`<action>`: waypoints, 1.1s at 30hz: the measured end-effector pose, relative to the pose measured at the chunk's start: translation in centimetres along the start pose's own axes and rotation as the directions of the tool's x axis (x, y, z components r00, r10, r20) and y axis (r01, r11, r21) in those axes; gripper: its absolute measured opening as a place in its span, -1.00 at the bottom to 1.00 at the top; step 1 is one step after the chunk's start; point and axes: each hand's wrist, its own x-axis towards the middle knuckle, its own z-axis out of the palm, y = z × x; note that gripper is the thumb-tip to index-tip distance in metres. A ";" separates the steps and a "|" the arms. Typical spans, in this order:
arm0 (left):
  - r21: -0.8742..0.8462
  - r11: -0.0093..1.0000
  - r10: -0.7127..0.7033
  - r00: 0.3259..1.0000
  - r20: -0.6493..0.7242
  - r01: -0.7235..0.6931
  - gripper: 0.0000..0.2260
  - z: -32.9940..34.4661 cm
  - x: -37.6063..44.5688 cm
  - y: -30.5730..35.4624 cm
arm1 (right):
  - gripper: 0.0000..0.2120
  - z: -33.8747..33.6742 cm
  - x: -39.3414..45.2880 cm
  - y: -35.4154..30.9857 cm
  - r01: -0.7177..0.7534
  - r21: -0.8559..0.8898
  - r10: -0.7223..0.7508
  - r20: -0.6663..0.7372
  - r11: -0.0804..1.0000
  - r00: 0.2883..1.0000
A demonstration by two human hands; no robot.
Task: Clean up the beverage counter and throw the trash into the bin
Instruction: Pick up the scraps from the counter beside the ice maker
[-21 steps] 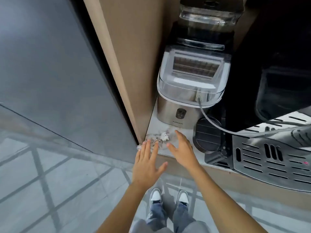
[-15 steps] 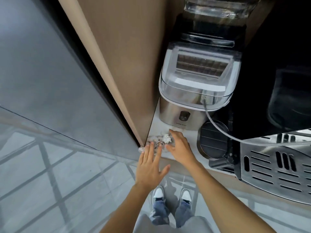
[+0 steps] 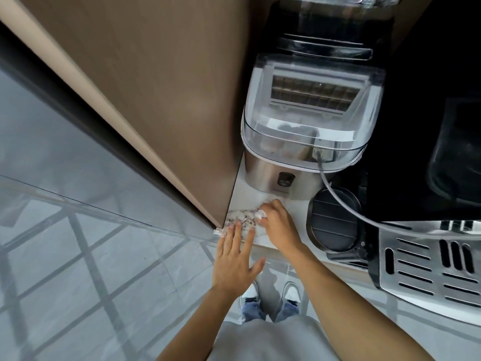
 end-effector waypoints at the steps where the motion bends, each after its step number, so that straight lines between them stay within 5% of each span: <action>1: 0.008 1.000 0.011 1.000 -0.004 -0.011 -0.32 0.0 0.0 0.1 | -0.72 -0.2 -0.3 0.0 -0.035 0.035 0.035 -0.023 0.999 0.999; 8: 0.047 0.989 0.137 0.990 0.037 -0.139 -0.35 0.7 0.1 1.6 | -0.90 -1.8 -6.4 1.5 -0.194 0.407 0.273 -0.146 0.893 0.951; 12: 0.035 0.964 0.260 0.964 0.053 -0.262 -0.36 1.2 0.0 3.7 | -0.91 -2.3 -11.3 3.2 -0.197 0.455 0.338 -0.255 0.869 0.906; 21: 0.103 0.867 0.465 0.866 0.183 -0.488 -0.34 3.2 -0.4 9.6 | -0.93 -3.7 -20.8 8.2 -0.324 0.621 0.634 -0.376 0.714 0.676; 27: 0.122 0.850 0.479 0.848 0.228 -0.513 -0.34 4.1 -1.5 13.2 | -0.93 -5.5 -24.6 10.6 -0.336 0.660 0.707 -0.434 0.671 0.559; 33: 0.172 0.866 0.416 0.869 0.269 -0.469 -0.36 4.4 -3.0 16.5 | -0.94 -7.5 -27.5 14.2 -0.319 0.695 0.724 -0.421 0.644 0.546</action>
